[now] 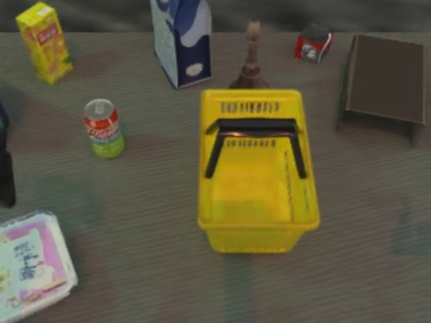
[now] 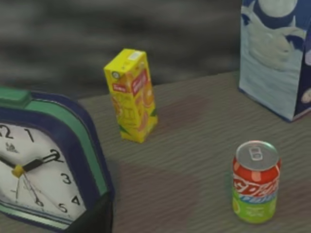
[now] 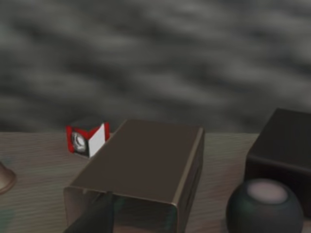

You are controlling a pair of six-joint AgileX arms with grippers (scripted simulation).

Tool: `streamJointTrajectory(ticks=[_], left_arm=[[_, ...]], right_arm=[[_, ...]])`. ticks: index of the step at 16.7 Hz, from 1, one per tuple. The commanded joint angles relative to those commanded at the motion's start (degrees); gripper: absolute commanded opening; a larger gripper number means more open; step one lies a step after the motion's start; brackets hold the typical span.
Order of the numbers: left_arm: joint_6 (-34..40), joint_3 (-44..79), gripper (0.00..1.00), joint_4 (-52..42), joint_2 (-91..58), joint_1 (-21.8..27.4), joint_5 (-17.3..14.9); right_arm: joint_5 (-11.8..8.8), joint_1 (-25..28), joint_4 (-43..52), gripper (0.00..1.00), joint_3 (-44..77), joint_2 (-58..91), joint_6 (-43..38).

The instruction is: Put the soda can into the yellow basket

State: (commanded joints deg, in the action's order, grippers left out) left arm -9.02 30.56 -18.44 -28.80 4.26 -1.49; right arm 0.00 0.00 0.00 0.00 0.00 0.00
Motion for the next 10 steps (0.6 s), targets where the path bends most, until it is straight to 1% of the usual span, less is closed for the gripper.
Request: streamJointTrajectory(ticks=[5,10], left_arm=[[-7.23,23.28,1.00,-18.28,-28.36,3.10,-0.88],[-14.57,47.40,1.00,-37.23,-59.83,5.48,-1.01]], right_arm=[[0.00,0.00,0.00,1.00,0.00,0.00,0.00],[0.00,0.00,0.00,1.00,0.00,0.00,0.00]])
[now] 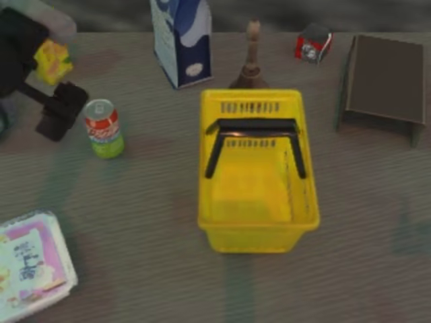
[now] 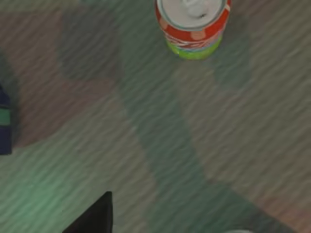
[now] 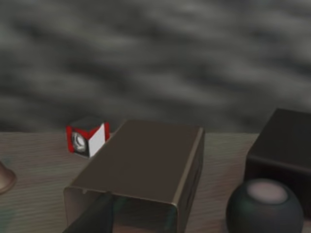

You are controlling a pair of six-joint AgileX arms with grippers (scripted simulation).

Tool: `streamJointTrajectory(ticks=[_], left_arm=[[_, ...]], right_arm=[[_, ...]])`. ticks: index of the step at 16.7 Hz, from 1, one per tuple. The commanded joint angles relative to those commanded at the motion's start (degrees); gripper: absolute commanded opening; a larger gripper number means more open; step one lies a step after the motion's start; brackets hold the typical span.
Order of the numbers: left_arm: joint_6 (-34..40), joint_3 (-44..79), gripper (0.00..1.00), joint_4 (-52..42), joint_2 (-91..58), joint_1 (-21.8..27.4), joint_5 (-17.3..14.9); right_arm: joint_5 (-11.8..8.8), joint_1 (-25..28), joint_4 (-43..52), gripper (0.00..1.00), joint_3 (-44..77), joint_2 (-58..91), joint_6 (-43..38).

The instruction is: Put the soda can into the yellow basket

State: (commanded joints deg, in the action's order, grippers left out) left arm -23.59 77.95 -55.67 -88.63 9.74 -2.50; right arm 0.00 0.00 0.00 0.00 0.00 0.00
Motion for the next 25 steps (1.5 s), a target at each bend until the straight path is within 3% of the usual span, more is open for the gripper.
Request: streamJointTrajectory(ticks=[6,12,20,25], left_arm=[[-7.34,27.84,1.00,-15.98,-31.71,1.54,0.85],[-11.60,46.46,1.00,-21.75,-48.47,1.90,1.99],[-12.07,48.08,1.00,-21.79,-50.01,1.67,2.15],[-12.12,40.94,1.00,-13.64,-50.78,1.83,2.16]], right_arm=[[0.00,0.00,0.00,1.00,0.00,0.00,0.00],[0.00,0.00,0.00,1.00,0.00,0.00,0.00],[0.00,0.00,0.00,1.00,0.00,0.00,0.00],[0.00,0.00,0.00,1.00,0.00,0.00,0.00]])
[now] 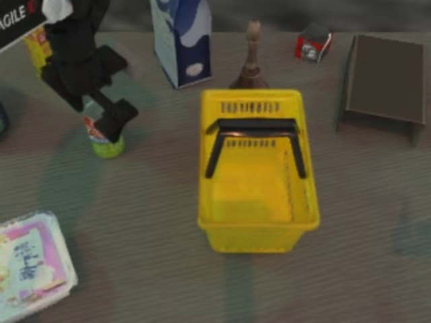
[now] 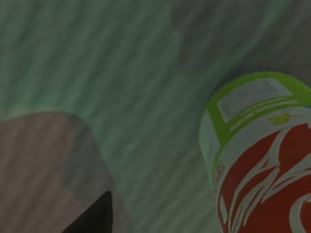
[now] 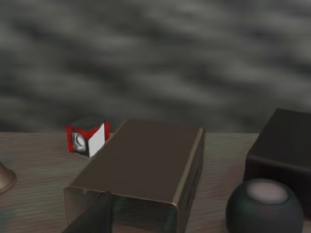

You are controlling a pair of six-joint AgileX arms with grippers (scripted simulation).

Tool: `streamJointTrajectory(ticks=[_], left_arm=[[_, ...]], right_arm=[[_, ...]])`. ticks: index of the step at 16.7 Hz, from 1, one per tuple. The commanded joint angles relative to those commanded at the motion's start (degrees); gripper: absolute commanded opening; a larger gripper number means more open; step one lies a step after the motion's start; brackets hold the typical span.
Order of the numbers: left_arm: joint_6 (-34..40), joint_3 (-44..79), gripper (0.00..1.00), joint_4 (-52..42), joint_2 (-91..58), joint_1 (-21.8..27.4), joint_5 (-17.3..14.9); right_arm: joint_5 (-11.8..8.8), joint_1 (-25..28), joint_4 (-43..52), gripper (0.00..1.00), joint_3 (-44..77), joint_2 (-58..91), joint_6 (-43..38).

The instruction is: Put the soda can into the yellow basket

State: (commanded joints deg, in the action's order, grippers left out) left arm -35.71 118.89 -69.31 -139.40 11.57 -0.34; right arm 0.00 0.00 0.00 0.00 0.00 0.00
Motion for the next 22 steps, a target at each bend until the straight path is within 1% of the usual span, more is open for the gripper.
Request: streamJointTrajectory(ticks=[2,6,19,20,22], left_arm=[[0.00,-1.91,1.00,1.98,-0.33,0.01,0.00],[-0.01,-2.02,1.00,2.10,-0.36,0.01,0.00],[-0.01,-2.02,0.02,2.10,-0.36,0.01,0.00],[-0.01,-2.02,0.00,2.10,-0.36,0.01,0.00],[-0.01,-2.02,0.00,2.10,-0.36,0.01,0.00]], right_arm=[[0.00,0.00,0.00,1.00,0.00,0.00,0.00],[0.00,0.00,0.00,1.00,0.00,0.00,0.00],[0.00,0.00,0.00,1.00,0.00,0.00,0.00],[0.00,0.00,0.00,1.00,0.00,0.00,0.00],[0.00,0.00,0.00,1.00,0.00,0.00,0.00]])
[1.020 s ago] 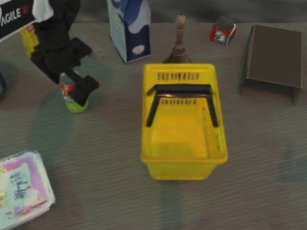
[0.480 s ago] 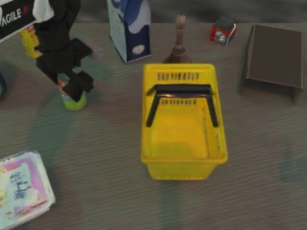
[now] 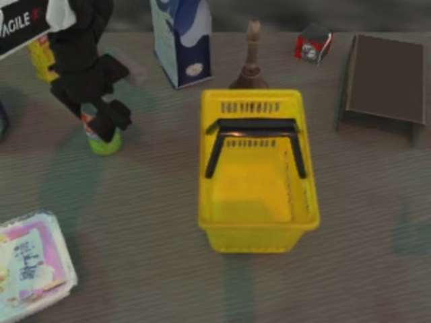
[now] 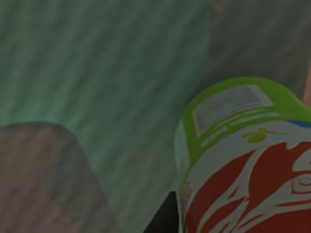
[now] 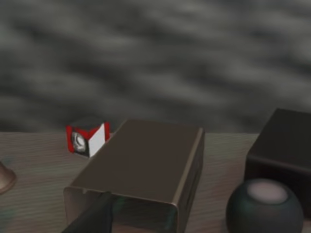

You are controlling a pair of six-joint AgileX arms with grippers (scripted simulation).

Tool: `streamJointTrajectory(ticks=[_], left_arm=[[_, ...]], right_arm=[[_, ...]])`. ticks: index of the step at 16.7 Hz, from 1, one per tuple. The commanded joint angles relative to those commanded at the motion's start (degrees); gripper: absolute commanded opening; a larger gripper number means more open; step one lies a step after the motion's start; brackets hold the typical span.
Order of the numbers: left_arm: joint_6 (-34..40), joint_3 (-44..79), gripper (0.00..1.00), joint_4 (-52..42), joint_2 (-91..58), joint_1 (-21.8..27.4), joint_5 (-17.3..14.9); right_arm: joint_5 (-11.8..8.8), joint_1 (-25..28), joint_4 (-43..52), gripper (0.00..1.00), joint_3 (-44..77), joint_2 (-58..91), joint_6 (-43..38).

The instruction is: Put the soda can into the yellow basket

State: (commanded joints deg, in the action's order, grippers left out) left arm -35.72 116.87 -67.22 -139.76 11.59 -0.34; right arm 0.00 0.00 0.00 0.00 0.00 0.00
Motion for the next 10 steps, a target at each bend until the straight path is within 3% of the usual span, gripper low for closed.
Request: streamJointTrajectory(ticks=[7,10], left_arm=[[-0.07,-0.03,0.00,-0.01,0.11,-0.09,0.00],[0.90,-1.05,0.00,3.46,0.39,0.29,-2.67]], right_arm=[[0.00,0.00,0.00,1.00,0.00,0.00,0.00],[0.00,0.00,0.00,1.00,0.00,0.00,0.00]])
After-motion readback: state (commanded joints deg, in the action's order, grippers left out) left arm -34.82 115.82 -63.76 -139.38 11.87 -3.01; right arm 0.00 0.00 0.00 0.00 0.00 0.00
